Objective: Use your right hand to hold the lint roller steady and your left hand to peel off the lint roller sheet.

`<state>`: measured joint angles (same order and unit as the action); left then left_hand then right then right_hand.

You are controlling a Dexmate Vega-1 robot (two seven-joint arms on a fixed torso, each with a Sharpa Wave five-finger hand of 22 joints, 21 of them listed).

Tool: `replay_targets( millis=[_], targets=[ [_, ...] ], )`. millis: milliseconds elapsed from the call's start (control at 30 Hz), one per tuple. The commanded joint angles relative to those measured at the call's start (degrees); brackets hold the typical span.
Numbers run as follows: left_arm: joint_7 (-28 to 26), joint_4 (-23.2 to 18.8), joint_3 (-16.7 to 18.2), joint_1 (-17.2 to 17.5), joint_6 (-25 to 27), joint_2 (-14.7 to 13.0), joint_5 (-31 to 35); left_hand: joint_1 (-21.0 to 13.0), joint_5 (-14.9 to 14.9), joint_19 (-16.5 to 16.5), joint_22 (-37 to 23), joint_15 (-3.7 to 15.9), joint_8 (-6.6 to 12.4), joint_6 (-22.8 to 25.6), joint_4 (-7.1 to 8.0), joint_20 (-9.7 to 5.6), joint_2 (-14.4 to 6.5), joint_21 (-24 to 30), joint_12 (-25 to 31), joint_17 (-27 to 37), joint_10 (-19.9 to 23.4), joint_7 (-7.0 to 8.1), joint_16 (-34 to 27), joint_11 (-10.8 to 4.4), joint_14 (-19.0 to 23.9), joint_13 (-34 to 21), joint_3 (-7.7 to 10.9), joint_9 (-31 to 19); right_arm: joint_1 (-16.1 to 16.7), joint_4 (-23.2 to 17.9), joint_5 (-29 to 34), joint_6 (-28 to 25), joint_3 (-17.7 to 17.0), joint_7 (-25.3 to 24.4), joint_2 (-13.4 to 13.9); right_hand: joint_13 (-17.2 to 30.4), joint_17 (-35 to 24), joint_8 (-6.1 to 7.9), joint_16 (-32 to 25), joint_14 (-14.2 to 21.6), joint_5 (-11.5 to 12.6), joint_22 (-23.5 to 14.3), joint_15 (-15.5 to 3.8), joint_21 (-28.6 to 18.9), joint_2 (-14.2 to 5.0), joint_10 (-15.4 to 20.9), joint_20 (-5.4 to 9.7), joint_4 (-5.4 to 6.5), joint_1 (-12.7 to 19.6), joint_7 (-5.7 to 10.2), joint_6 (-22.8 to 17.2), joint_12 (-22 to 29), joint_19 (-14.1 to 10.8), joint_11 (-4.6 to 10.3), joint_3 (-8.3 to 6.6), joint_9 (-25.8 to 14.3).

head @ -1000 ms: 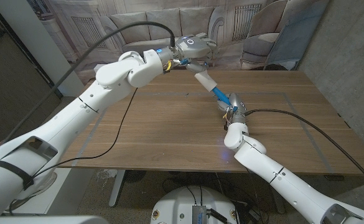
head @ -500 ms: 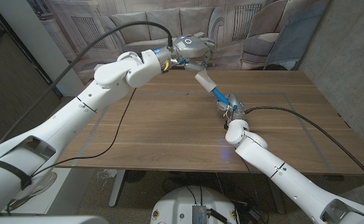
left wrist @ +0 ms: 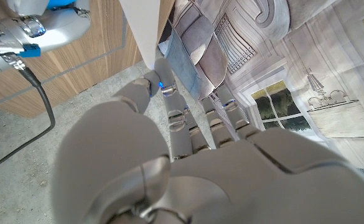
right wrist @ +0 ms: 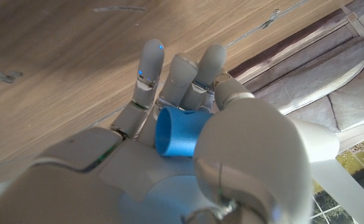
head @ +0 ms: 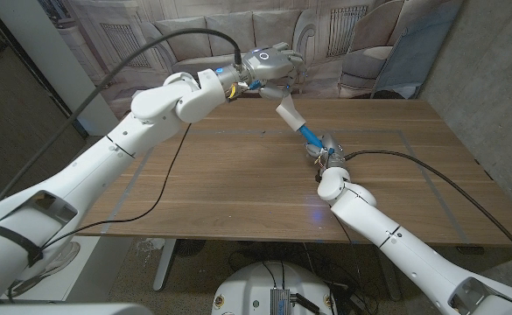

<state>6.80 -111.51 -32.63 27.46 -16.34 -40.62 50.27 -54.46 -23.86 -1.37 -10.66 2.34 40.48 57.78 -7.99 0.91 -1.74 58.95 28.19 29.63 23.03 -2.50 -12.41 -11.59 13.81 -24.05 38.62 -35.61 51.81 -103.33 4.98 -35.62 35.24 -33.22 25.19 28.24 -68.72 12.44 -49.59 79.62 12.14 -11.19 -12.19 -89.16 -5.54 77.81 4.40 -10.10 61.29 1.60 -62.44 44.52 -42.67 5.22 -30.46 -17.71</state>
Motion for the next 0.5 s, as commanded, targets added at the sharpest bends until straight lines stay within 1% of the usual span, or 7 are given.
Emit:
replay_targets(
  millis=[33,233,300,367,433,500],
  targets=[
    [-1.08,-1.09,0.56,0.71,-0.35,-0.69,-0.53,0.09,-0.66,-0.10,-0.12,7.20,0.43,0.28,-0.04,-0.03,-0.14,0.60,0.28,0.18,0.49,0.31,0.16,-0.20,0.27,-0.30,0.58,-0.11,0.35,0.83,-2.25,-0.01,-1.18,-0.40,-0.77,0.04,-0.47,0.30,-0.81,0.33,-0.24,-0.10,-0.47,-0.09,-0.45,2.82,7.49,0.21,0.43,-7.99,-7.91,0.61,-0.44,-2.03,-0.80,-0.32],
    [-1.28,-1.66,0.80,0.93,-0.69,-1.05,-1.06,0.25,-0.92,-0.11,-0.12,7.12,0.44,0.05,0.00,0.00,-0.13,0.71,0.31,0.31,0.51,0.41,0.15,-0.19,0.23,-0.31,0.75,-0.15,0.57,1.13,-2.84,-0.53,-1.41,-0.81,-1.11,0.05,-0.35,0.23,-1.25,-0.08,-0.39,-0.08,-0.48,-0.02,-0.34,2.68,7.51,0.25,0.40,-8.13,-8.02,1.14,-0.57,-2.05,-1.19,-0.30],
    [-1.82,-1.63,0.90,1.10,-0.99,-1.14,-1.25,0.26,-1.01,-0.15,-0.12,7.15,0.48,0.21,-0.03,0.04,-0.10,0.74,0.31,0.35,0.49,0.23,0.17,-0.20,0.18,-0.32,0.81,-0.04,0.66,1.15,-2.99,-0.72,-1.49,-1.02,-1.23,0.02,-0.36,0.24,-1.30,-0.06,-0.40,-0.08,-0.47,-0.03,-0.34,2.68,7.51,0.24,0.41,-8.13,-8.01,1.16,-0.60,-2.05,-1.22,-0.33],
    [-1.77,-2.11,1.04,1.33,-0.89,-1.36,-1.20,0.31,-1.11,-0.22,-0.11,7.15,0.49,0.16,-0.03,0.07,-0.09,0.76,0.32,0.40,0.48,0.40,0.15,-0.21,0.19,-0.32,0.86,-0.03,0.78,1.04,-3.28,-0.84,-1.63,-0.93,-1.20,-0.60,-0.55,0.24,-1.64,0.07,-0.43,-0.07,-0.47,-0.03,-0.33,2.85,7.51,0.25,0.40,-8.17,-8.02,1.02,-0.70,-1.98,-1.34,-0.38],
    [-2.02,-2.23,1.23,1.47,-1.13,-1.56,-1.54,0.35,-1.20,-0.19,-0.11,7.15,0.49,0.22,-0.04,0.05,-0.06,0.81,0.39,0.44,0.62,0.44,0.16,-0.20,0.17,-0.33,0.92,0.05,0.85,1.00,-3.12,-1.13,-1.55,-1.39,-1.31,-0.09,-0.11,0.25,-1.36,-0.33,-0.47,-0.06,-0.47,-0.01,-0.27,2.70,7.51,0.23,0.40,-8.20,-7.97,1.43,-0.74,-2.03,-1.44,-0.47],
    [-1.67,-2.68,1.40,1.64,-1.12,-1.85,-1.88,0.42,-1.25,-0.20,-0.11,7.12,0.50,0.21,0.00,0.04,-0.08,0.84,0.42,0.51,0.69,0.55,0.12,-0.19,0.19,-0.33,0.92,0.08,0.95,1.06,-3.40,-0.98,-1.71,-1.48,-1.44,-0.28,-0.40,0.24,-1.80,0.03,-0.50,-0.04,-0.47,-0.01,-0.25,2.67,7.52,0.20,0.44,-8.24,-8.08,1.43,-0.81,-2.01,-1.56,-0.43]
  ],
)
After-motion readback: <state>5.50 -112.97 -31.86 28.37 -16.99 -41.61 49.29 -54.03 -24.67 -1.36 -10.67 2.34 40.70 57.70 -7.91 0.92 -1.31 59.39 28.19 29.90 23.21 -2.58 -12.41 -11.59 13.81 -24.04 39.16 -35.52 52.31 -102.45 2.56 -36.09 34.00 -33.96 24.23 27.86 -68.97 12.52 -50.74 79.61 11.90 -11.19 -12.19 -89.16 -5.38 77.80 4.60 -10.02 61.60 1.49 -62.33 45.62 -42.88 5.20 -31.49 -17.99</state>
